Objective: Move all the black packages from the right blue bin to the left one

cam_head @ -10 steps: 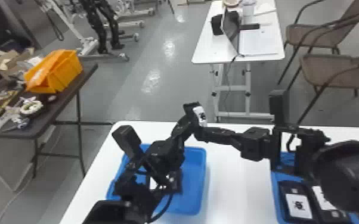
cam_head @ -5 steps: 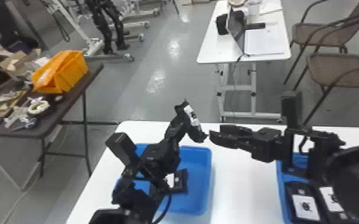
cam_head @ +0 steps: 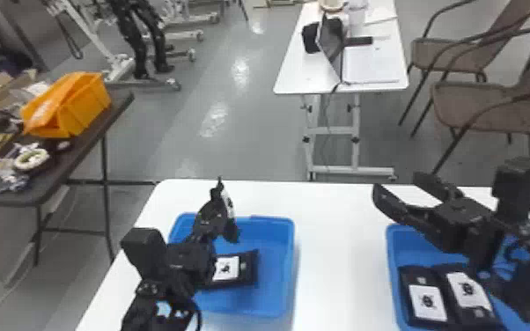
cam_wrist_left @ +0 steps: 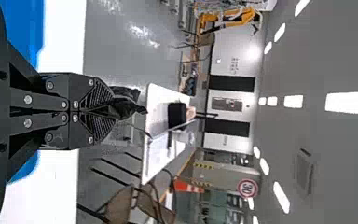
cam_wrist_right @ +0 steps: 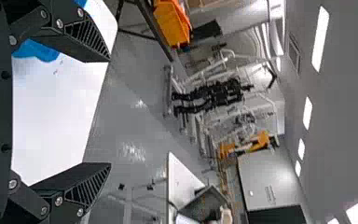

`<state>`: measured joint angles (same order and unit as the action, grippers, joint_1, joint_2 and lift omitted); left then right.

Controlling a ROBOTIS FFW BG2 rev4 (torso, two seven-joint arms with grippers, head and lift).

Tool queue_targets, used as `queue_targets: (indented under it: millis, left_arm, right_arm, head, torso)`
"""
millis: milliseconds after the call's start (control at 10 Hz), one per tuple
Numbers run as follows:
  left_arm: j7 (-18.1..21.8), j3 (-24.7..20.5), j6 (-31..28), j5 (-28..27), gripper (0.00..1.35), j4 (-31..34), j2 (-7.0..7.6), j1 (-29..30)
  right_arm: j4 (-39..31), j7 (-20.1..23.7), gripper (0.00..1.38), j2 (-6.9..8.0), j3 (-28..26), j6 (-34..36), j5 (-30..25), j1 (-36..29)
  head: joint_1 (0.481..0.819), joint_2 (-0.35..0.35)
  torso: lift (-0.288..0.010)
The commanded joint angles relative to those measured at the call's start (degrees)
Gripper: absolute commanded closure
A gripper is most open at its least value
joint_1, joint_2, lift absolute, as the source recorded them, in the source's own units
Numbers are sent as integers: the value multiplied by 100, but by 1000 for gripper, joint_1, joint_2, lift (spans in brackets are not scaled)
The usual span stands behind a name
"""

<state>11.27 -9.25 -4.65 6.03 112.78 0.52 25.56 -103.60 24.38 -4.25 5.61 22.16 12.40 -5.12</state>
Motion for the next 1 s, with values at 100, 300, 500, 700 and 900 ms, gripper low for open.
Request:
queue_targets:
  millis: [100,300,500,700,900]
  left_arm:
    - [15,-68,-1,-822,1216,-90,-8,177]
    - [244,-112,-194,-1165,1216,-266,-44,142]
    - [552,-200,-194,-831,381,-433,-44,98]
    - [552,-218,35,-638,102,-336,-67,72]
    - [560,-341,-45,-427,240,-55,-67,28]
  right_arm:
    - [-381,-610,234,161,-446,-713,-282,-956]
    - [-504,-812,237,170,-596,-722,-361,-1184]
    - [-548,-839,239,196,-596,-722,-422,-1210]
    - [-706,-997,240,222,-640,-687,-396,-1413]
    - [-961,-997,239,152,-798,-423,-176,-1580]
  head:
    - [695,199]
    - [695,154]
    - [695,137]
    - [695,131]
    - [695,124]
  torso:
    - [-41]
    - [-41]
    - [-41]
    - [-41]
    - [-41]
